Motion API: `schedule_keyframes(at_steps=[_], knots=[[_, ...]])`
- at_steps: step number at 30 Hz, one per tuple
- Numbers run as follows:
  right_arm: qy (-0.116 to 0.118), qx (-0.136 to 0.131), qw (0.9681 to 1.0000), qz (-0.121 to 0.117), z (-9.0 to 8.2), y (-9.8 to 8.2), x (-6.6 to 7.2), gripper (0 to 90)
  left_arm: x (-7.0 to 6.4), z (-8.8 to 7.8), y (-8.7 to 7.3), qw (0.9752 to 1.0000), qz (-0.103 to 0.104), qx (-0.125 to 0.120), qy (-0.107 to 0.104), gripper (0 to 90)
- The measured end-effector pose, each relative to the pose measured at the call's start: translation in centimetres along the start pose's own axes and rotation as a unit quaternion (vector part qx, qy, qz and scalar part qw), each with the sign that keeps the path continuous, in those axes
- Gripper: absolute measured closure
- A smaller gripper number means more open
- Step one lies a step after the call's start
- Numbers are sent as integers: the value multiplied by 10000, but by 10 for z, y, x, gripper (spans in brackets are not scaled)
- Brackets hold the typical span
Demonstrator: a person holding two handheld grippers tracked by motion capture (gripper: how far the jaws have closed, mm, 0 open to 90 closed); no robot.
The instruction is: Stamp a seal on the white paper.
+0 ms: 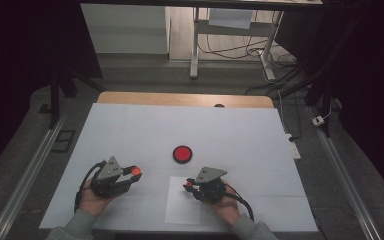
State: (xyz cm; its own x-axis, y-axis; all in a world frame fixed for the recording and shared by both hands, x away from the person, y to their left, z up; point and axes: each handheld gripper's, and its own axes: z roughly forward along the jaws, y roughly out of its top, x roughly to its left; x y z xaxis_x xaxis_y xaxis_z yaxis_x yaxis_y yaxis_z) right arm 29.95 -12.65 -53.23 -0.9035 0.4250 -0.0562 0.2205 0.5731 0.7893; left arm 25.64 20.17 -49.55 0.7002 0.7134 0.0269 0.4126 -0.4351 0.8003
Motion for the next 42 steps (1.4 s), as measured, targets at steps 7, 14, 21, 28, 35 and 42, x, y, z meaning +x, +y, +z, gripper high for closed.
schedule_keyframes(at_steps=[7,14,21,28,35,42], knots=[[-8,-388,9992,108,-10,3,-5,722,1,0,-1,10000,-6,-5,12,646],[13,-971,9939,519,-42,16,-20,724,0,1,0,10000,9,12,2,646],[100,-907,9941,582,-40,14,-23,724,1,0,0,10000,5,7,1,646],[137,-872,9944,588,-39,14,-23,724,1,0,0,10000,1,-1,6,646],[123,-965,9931,647,-43,15,-24,724,0,0,0,10000,19,-5,7,646],[98,-1077,9909,797,-47,15,-28,724,0,0,1,10000,31,-31,0,646]])
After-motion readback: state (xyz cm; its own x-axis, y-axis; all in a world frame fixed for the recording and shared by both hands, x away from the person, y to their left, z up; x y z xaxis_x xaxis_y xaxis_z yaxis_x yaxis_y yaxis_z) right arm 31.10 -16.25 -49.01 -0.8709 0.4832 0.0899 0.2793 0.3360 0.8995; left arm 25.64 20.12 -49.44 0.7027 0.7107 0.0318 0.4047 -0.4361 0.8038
